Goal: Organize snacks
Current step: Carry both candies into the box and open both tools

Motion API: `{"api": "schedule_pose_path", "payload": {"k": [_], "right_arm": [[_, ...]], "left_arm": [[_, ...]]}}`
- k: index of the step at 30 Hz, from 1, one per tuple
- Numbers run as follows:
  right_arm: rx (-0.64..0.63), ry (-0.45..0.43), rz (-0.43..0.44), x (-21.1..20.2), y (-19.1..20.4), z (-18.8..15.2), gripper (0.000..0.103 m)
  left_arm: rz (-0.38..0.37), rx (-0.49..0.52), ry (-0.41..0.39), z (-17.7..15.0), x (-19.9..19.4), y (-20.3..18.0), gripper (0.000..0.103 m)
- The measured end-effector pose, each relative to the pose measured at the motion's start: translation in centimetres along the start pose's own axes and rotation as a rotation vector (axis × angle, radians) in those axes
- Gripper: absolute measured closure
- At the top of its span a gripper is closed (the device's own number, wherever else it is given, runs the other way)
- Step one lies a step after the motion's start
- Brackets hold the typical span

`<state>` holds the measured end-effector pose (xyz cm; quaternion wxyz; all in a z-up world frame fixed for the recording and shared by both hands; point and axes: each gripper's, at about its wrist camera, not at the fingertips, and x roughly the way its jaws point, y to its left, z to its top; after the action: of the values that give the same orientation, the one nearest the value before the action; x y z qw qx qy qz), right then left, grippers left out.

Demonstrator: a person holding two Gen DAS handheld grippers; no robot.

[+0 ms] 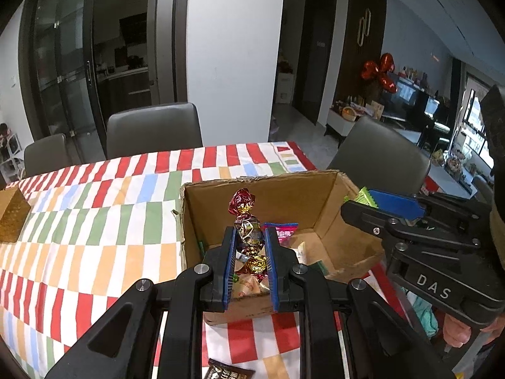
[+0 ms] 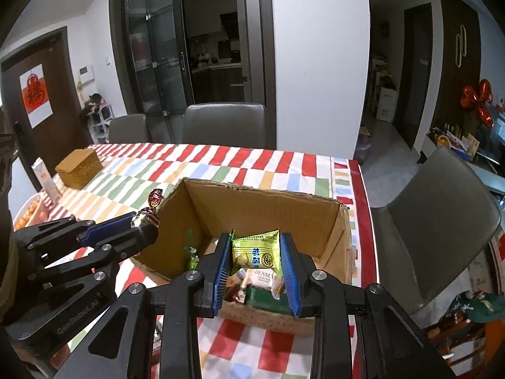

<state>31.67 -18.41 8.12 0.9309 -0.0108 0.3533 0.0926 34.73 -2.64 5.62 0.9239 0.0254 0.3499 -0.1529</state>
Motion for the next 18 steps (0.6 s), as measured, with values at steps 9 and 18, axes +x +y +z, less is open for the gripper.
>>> {"api": "schedule_pose_path", "payload": {"k": [9, 18], "right_arm": [[-0.006, 0.033, -0.055, 1.2, -0.4, 0.2, 0.055], [0.009, 0.018, -0.087, -1.5, -0.1, -2.2, 0.038]], "left_arm": [[0.065, 0.012, 0.021, -0.7, 0.3, 0.7, 0.056], [0.110, 0.020, 0.014, -3.1, -3.4, 0.4, 0.043]]}}
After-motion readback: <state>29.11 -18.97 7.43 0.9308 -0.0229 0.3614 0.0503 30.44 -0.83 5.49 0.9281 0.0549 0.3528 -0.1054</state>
